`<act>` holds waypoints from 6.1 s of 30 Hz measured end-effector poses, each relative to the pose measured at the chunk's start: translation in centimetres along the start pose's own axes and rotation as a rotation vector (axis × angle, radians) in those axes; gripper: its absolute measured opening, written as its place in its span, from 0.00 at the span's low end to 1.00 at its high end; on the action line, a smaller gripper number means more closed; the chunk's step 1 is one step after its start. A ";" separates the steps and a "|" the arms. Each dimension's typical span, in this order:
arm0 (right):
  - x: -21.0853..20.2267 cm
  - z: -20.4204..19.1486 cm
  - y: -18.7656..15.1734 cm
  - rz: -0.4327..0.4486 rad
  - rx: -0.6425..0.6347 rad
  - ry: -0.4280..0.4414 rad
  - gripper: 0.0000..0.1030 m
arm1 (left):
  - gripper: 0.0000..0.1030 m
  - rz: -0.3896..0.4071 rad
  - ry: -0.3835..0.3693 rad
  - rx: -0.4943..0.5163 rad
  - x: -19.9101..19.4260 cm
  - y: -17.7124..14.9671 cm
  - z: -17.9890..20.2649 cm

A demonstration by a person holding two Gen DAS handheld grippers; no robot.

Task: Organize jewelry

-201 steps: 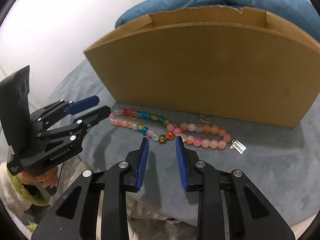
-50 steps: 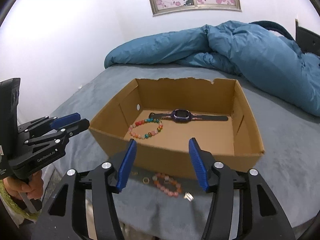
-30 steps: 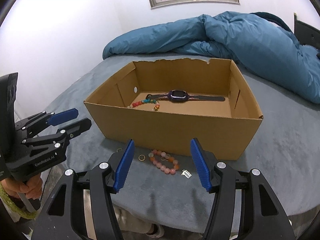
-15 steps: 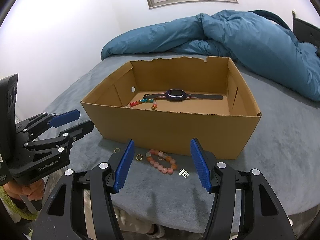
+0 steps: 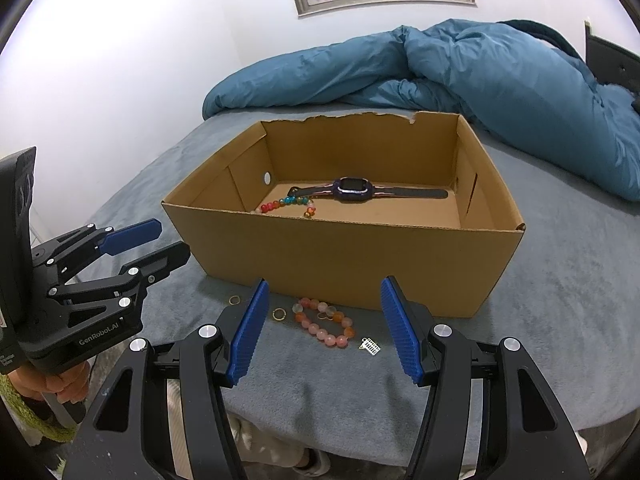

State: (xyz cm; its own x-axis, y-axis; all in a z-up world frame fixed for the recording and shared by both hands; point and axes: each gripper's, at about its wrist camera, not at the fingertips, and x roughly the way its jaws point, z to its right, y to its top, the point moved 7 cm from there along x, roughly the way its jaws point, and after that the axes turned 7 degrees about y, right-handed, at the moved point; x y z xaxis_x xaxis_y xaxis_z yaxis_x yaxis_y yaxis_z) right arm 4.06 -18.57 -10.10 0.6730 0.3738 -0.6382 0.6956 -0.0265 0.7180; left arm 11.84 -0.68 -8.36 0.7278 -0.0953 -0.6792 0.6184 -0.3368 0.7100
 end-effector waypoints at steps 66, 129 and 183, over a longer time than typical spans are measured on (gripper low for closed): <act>4.5 2.7 -4.5 -0.192 -0.296 0.085 0.35 | 0.42 -0.012 -0.215 0.114 5.7 -5.8 1.4; 7.5 3.8 -5.5 -0.273 -0.415 0.152 0.05 | 0.11 -0.071 -0.239 0.211 8.7 -6.5 2.1; 5.8 7.1 9.0 -0.030 -0.236 0.075 0.25 | 0.38 0.008 -0.262 0.035 11.0 9.2 2.6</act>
State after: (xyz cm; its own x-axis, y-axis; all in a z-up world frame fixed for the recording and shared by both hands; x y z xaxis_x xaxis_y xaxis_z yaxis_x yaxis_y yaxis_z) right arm 16.01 -23.20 -9.38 0.6266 0.4391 -0.6439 0.6308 0.1995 0.7499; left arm 24.72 -7.28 -9.76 0.6278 -0.3360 -0.7021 0.5995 -0.3666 0.7115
